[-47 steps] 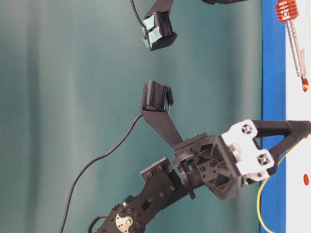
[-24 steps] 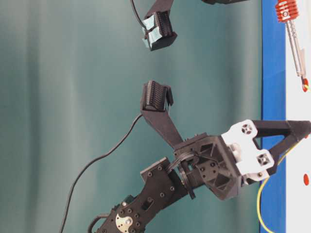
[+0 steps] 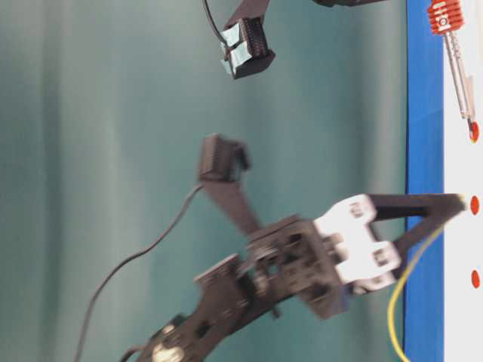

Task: Touch the tip of the soldering iron to the tip of the solder at the mark.
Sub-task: 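Withdraw the iron right and the wire left from the red dots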

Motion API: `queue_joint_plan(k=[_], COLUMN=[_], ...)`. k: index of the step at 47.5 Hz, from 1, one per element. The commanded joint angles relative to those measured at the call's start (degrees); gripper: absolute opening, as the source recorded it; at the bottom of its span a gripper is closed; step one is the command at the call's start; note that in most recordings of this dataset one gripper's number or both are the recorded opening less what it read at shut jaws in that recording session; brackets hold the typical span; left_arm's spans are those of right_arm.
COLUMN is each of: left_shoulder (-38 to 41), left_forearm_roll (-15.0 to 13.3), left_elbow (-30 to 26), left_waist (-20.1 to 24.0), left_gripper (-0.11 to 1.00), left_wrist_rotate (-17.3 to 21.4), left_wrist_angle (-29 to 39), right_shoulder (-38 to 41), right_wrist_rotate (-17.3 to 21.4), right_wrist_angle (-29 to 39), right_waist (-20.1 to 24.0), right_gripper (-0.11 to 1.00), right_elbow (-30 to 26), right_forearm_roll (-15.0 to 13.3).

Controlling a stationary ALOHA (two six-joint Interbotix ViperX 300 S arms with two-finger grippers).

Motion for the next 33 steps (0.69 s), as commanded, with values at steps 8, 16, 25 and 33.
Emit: queue_joint_plan(k=[8, 16, 25, 33], left_shoulder=[-9.2, -12.9, -13.6, -13.7], left_forearm_roll=[0.1, 0.0, 0.0, 0.1], left_elbow=[4.2, 8.3, 9.6, 9.6], left_waist=[0.0, -0.1, -0.1, 0.0], left_gripper=[0.02, 0.02, 0.02, 0.02], left_wrist_rotate=[-0.1, -0.3, -1.4, -1.0], left_wrist_angle=[0.3, 0.3, 0.3, 0.0], right_shoulder=[-0.5, -0.4, -0.5, -1.1], right_wrist_rotate=[0.0, 0.0, 0.0, 0.1], right_wrist_angle=[-0.2, -0.2, -0.4, -0.4], right_waist=[0.0, 0.0, 0.0, 0.0], right_gripper=[0.06, 0.06, 0.06, 0.06], right_elbow=[-1.3, -1.3, -1.3, -1.1], right_forearm_roll=[-0.1, 0.0, 0.0, -0.1])
